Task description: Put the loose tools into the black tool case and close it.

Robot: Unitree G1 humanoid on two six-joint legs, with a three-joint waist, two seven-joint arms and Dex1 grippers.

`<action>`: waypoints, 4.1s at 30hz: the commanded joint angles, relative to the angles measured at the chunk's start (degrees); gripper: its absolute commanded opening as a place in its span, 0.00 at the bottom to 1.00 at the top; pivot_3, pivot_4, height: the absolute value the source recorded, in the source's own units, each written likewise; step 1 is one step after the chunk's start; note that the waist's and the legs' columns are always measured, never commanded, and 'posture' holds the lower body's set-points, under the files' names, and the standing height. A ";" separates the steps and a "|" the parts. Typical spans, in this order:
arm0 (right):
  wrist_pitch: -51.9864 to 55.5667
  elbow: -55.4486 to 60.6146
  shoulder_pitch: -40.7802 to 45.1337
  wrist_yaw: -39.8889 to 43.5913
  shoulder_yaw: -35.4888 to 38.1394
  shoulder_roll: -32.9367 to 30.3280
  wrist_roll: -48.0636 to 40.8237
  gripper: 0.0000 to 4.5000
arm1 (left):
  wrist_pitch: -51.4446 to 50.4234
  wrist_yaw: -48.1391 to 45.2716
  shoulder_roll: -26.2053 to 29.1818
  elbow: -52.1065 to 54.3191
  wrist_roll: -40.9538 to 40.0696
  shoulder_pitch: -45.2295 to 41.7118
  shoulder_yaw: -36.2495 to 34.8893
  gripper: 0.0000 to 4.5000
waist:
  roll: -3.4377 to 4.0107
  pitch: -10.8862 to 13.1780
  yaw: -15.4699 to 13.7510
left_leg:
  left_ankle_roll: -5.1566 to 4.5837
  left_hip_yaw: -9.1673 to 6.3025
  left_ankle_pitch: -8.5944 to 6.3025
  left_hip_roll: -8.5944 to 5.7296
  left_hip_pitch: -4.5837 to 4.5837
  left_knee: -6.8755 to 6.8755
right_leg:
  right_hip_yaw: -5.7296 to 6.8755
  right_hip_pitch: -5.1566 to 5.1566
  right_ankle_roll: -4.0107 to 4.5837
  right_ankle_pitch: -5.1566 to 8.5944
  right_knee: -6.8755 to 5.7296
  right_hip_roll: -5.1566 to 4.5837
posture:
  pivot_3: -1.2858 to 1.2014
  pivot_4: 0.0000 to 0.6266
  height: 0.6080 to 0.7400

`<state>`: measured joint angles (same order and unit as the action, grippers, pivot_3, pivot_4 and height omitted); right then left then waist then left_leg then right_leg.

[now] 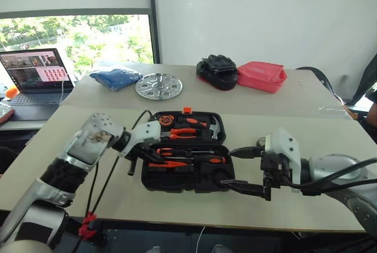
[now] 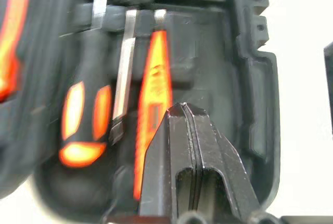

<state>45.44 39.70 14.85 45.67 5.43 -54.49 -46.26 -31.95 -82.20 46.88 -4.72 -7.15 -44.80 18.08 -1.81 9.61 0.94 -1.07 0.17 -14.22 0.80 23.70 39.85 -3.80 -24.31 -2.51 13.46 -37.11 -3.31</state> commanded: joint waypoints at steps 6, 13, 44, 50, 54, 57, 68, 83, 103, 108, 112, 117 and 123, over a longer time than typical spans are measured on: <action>-2.19 -3.98 7.26 4.29 0.29 -0.60 0.85 1.00 | -8.16 11.90 7.84 3.98 -3.82 11.80 -19.83 0.06 | 0.00 0.00 0.61 | -0.01 -0.16 -0.01 0.07 -0.02 -0.07 | -0.05 -0.07 0.01 0.00 0.01 0.00 | 0.52 0.24 1.00; -4.26 -9.32 13.83 8.15 -3.14 2.04 2.72 1.00 | -19.70 19.44 9.76 18.05 -5.49 41.00 -48.28 0.53 | -0.09 0.07 1.32 | -0.02 -0.25 -0.02 0.19 -0.05 -0.14 | -0.06 -0.11 0.02 -0.01 0.01 -0.13 | 0.52 0.24 1.00; -1.06 -3.32 12.52 5.62 -3.91 5.75 1.40 1.00 | -29.03 27.20 16.60 -19.13 -0.76 0.89 -10.03 0.98 | -0.20 0.10 0.18 | 0.07 0.03 0.01 0.06 -0.30 -0.58 | 0.09 -0.17 0.25 0.00 -0.02 -0.08 | 0.52 0.24 1.00; -0.78 -1.43 10.10 3.20 -3.04 5.84 0.97 1.00 | -25.72 24.75 11.83 -31.11 4.23 -7.56 -2.75 0.98 | -0.22 0.10 -0.14 | 0.08 0.22 0.01 0.02 -0.24 -0.56 | 0.11 -0.16 0.23 0.01 0.02 -0.11 | 0.52 0.24 1.00; -0.62 -0.92 9.55 2.71 -2.40 5.49 0.52 1.00 | -25.43 23.36 9.87 -36.58 6.10 -9.87 -0.63 0.98 | -0.23 0.10 0.02 | 0.08 0.24 0.01 0.03 -0.19 -0.55 | 0.13 -0.18 0.23 0.01 0.02 -0.10 | 0.52 0.24 1.00; -0.58 -1.02 9.45 2.57 -1.95 4.97 0.14 1.00 | -24.05 22.39 8.51 -41.05 7.05 -10.77 -0.14 0.84 | -0.23 0.10 0.15 | 0.08 0.20 0.01 0.04 -0.21 -0.55 | 0.12 -0.18 0.23 0.01 0.01 -0.09 | 0.52 0.24 1.00; -0.56 -1.14 8.49 2.93 -0.14 2.47 -1.13 1.00 | -20.04 22.00 6.96 -46.55 9.13 -12.36 -2.39 0.36 | -0.21 0.09 0.04 | 0.08 0.17 0.02 0.03 -0.38 -0.54 | 0.11 -0.05 0.22 0.02 -0.03 -0.11 | 0.52 0.24 1.00; 0.14 1.71 1.69 4.44 2.43 -1.55 -2.84 1.00 | -6.75 -0.34 -3.01 -7.90 7.41 -20.69 8.24 0.36 | -0.36 0.18 -1.22 | 0.11 0.01 0.04 -0.06 0.38 0.04 | 0.31 -0.13 -0.05 -0.14 0.18 -0.18 | 0.52 0.24 1.00; 0.79 7.65 -7.01 -1.91 7.47 -1.17 -3.62 1.00 | -16.42 -5.64 -1.98 16.50 10.28 -10.16 24.32 0.36 | -0.34 0.19 -0.15 | 0.09 -0.05 0.04 0.01 0.06 0.05 | 0.13 0.00 0.02 -0.08 -0.01 -0.03 | 0.52 0.24 1.00; 0.78 7.26 -6.66 -2.26 7.79 -1.25 -4.12 1.00 | -14.56 -3.29 -4.08 13.09 11.02 -10.34 24.15 0.36 | -0.33 0.18 -0.25 | 0.09 -0.03 0.04 0.00 0.05 0.04 | 0.12 0.02 0.02 -0.07 0.01 -0.03 | 0.52 0.24 1.00; 0.73 7.43 -6.60 -2.71 7.66 -1.26 -4.47 1.00 | -11.88 -4.11 -4.48 11.74 11.56 -10.60 24.94 0.36 | -0.32 0.18 -0.28 | 0.09 -0.01 0.04 -0.01 0.02 0.06 | 0.13 0.06 0.01 -0.07 0.02 -0.04 | 0.52 0.24 1.00; 0.69 7.83 -6.60 -3.28 7.38 -1.09 -4.84 1.00 | -9.34 -5.90 -3.44 11.93 11.80 -9.91 24.58 0.36 | -0.32 0.18 -0.27 | 0.09 0.00 0.04 0.00 0.00 0.04 | 0.13 0.06 0.02 -0.07 0.01 -0.03 | 0.52 0.24 1.00; 0.38 8.13 -6.81 -4.06 6.54 -0.74 -4.56 1.00 | -7.61 -6.85 -3.57 12.08 11.45 -9.36 23.91 0.58 | -0.31 0.18 -0.26 | 0.09 -0.01 0.04 0.00 0.00 0.04 | 0.13 0.06 0.02 -0.07 0.01 -0.02 | 0.52 0.24 1.00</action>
<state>46.66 46.16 7.72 42.14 11.46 -55.45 -50.40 -40.91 -88.24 43.08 6.74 4.18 -55.17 41.56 -2.12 9.78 0.68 -0.98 0.17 -14.19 0.80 23.70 39.89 -3.67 -24.24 -2.49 13.40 -37.10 -3.33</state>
